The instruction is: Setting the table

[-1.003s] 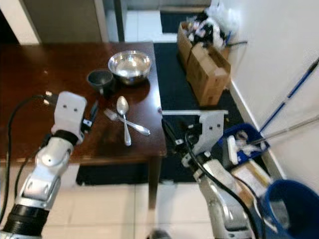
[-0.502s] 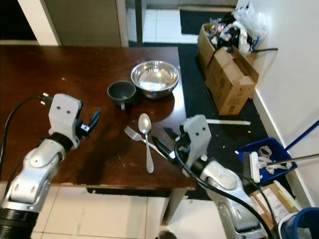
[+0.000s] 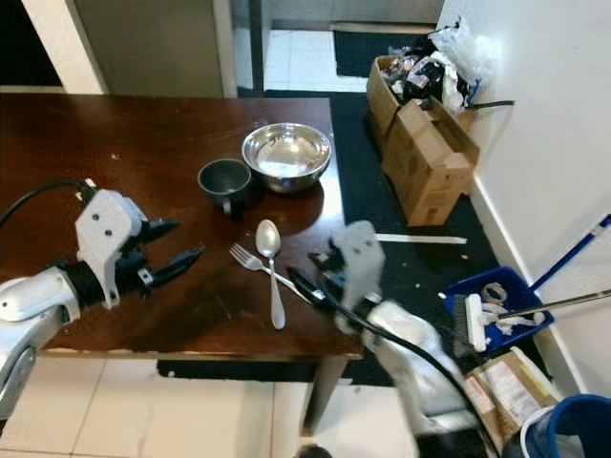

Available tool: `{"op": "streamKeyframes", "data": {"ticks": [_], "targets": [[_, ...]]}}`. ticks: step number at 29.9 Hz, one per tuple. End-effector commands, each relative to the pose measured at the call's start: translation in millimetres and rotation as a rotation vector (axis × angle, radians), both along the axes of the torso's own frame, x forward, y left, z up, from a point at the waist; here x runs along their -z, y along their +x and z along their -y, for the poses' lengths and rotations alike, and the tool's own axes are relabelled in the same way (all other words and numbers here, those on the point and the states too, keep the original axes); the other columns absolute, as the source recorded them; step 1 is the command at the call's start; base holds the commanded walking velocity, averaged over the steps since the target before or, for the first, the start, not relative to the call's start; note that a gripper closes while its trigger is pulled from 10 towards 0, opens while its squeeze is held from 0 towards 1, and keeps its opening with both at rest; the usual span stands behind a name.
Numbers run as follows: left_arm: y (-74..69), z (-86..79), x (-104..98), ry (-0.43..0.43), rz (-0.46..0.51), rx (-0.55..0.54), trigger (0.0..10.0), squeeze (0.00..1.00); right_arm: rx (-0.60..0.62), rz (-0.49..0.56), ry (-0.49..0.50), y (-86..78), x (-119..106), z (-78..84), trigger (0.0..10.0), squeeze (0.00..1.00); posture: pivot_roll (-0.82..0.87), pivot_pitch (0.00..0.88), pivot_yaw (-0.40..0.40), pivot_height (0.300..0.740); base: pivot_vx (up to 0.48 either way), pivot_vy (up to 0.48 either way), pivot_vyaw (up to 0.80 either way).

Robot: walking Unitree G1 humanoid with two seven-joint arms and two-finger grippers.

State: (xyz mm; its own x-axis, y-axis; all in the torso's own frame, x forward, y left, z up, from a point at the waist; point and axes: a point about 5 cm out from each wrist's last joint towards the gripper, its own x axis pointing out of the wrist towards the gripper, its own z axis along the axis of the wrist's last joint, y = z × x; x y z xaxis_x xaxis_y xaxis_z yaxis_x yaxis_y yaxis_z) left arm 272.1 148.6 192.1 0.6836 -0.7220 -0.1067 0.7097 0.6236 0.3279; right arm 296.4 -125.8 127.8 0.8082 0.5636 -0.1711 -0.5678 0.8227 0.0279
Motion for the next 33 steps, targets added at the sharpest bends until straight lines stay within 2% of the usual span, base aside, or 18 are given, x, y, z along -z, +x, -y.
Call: {"op": "streamKeyframes", "data": {"ticks": [1, 3, 4, 9, 15, 21, 25, 26, 27, 29, 30, 33], "targets": [[-3.0, 1.2, 6, 0.019, -0.032, 0.007, 10.0, 0.00, 0.043, -0.021, -0.039, 6.9, 8, 0.4, 10.0, 0.00, -0.11, 0.017, 0.045, 0.740, 0.000, 0.000, 0.00], [-3.9, 1.8, 8, 0.024, -0.034, 0.006, 10.0, 0.00, 0.053, -0.026, -0.060, 11.9, 11, -2.6, 10.0, 0.00, -0.11, 0.017, 0.045, 0.740, 0.000, 0.000, 0.00], [-4.4, 2.5, 8, 0.023, -0.040, -0.004, 10.0, 0.00, 0.051, -0.040, -0.112, 20.8, 18, -9.8, 10.0, 0.00, -0.10, 0.020, 0.035, 0.740, 0.000, 0.000, 0.00], [-6.0, 2.2, 10, 0.026, -0.044, -0.020, 10.0, 0.00, 0.040, -0.067, -0.179, 27.2, 27, -16.7, 10.0, 0.00, -0.08, 0.027, 0.021, 0.740, 0.000, 0.000, 0.00], [-10.0, 0.8, 13, 0.042, -0.060, -0.031, 10.0, 0.00, -0.041, -0.079, -0.114, 27.5, 31, -32.4, 10.0, 0.00, -0.07, 0.039, 0.019, 0.740, 0.000, 0.000, 0.00], [-18.8, 4.3, 21, 0.087, -0.096, 0.019, 10.0, 0.00, -0.048, -0.091, -0.176, 31.2, 41, -33.6, 10.0, 0.00, -0.06, 0.054, 0.021, 0.740, 0.000, 0.000, 0.00], [-19.6, 3.1, 23, 0.094, -0.100, 0.011, 10.0, 0.00, -0.051, -0.099, -0.200, 30.7, 46, -31.1, 10.0, 0.00, -0.06, 0.057, 0.020, 0.740, 0.000, 0.000, 0.00], [-19.6, 3.1, 23, 0.093, -0.101, 0.009, 10.0, 0.00, -0.050, -0.103, -0.209, 30.6, 48, -29.8, 9.1, 0.00, -0.06, 0.057, 0.020, 0.740, 0.000, 0.000, 0.00], [-19.5, 3.5, 23, 0.089, -0.103, 0.007, 10.0, 0.00, -0.053, -0.109, -0.229, 30.2, 51, -27.9, 4.2, 0.00, -0.07, 0.058, 0.020, 0.740, 0.000, 0.000, 0.00], [-19.5, 3.7, 23, 0.088, -0.103, 0.006, 10.0, 0.00, -0.055, -0.111, -0.234, 30.1, 52, -27.5, 4.2, 0.00, -0.07, 0.058, 0.020, 0.740, 0.000, 0.000, 0.00], [-19.6, 4.3, 23, 0.086, -0.103, 0.006, 10.0, 0.00, -0.060, -0.112, -0.244, 29.6, 53, -26.6, 0.0, 0.00, -0.07, 0.058, 0.020, 0.740, 0.000, 0.000, 0.00], [-19.8, 5.2, 24, 0.082, -0.105, 0.002, 10.0, 0.00, -0.062, -0.111, -0.258, 30.3, 56, -23.3, 0.0, 0.00, -0.07, 0.057, 0.022, 0.740, 0.000, 0.000, 0.00]]}}
